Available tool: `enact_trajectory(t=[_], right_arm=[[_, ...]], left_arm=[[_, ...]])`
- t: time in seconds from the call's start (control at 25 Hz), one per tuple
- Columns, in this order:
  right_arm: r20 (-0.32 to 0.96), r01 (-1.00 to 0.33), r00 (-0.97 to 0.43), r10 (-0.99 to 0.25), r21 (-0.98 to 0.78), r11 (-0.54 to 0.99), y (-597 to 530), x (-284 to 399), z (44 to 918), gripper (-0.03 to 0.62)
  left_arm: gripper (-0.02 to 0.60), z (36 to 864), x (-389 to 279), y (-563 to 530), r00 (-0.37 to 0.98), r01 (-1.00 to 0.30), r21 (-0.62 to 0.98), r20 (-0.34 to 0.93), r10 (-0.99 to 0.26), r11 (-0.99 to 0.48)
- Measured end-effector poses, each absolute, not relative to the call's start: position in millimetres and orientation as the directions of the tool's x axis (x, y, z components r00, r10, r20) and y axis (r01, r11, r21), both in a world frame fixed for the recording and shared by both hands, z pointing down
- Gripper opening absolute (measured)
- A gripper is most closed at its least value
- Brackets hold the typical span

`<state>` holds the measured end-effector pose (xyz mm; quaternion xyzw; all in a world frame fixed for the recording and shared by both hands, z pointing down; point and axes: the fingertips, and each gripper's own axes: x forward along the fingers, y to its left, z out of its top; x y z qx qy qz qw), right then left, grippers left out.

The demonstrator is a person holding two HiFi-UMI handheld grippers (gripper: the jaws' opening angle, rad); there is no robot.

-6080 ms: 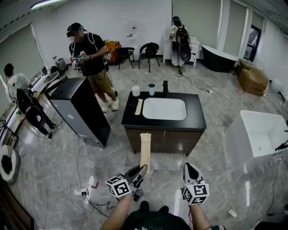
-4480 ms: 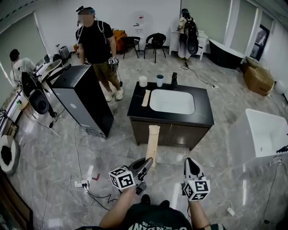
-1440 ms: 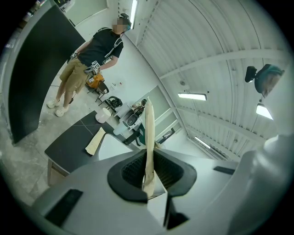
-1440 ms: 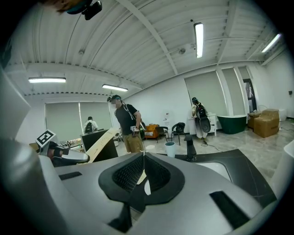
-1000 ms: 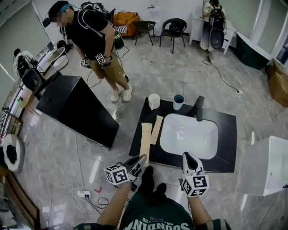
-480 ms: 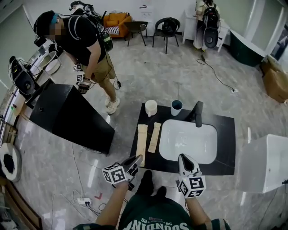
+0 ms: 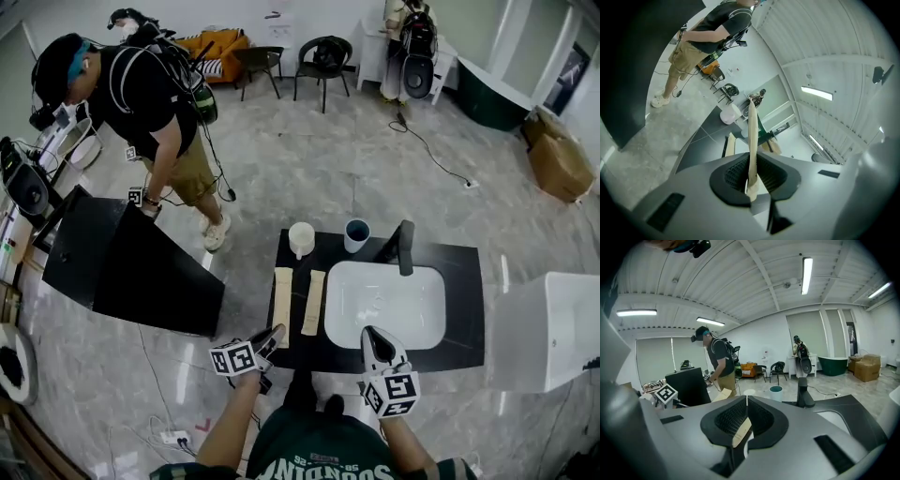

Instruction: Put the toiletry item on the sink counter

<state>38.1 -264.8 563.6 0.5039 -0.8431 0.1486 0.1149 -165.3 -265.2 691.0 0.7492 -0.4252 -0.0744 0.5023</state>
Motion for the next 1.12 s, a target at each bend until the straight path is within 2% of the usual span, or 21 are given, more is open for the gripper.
enact_trajectory(t=[0.24, 0.68, 1.12], right_arm=[[0.369, -0.899, -0.436, -0.821, -0.131, 0.418, -279, 32, 574, 0.043], [0.404, -0.919, -0.390, -0.827, -0.125, 0.373, -301, 18, 591, 0.043], [0.419, -0.937, -0.347, -0.839, -0.115, 0.330, -302, 29, 592, 0.043]], left_arm=[[0.049, 731, -163, -292, 0.638, -0.568, 0.821, 0.395, -0.661, -0.058], [0.051, 793, -169, -321, 0.595, -0.660, 0.751, 0.544, -0.592, 0.026], [0.051, 818, -166, -326, 0.556, -0.709, 0.701, 0.625, -0.547, 0.080]])
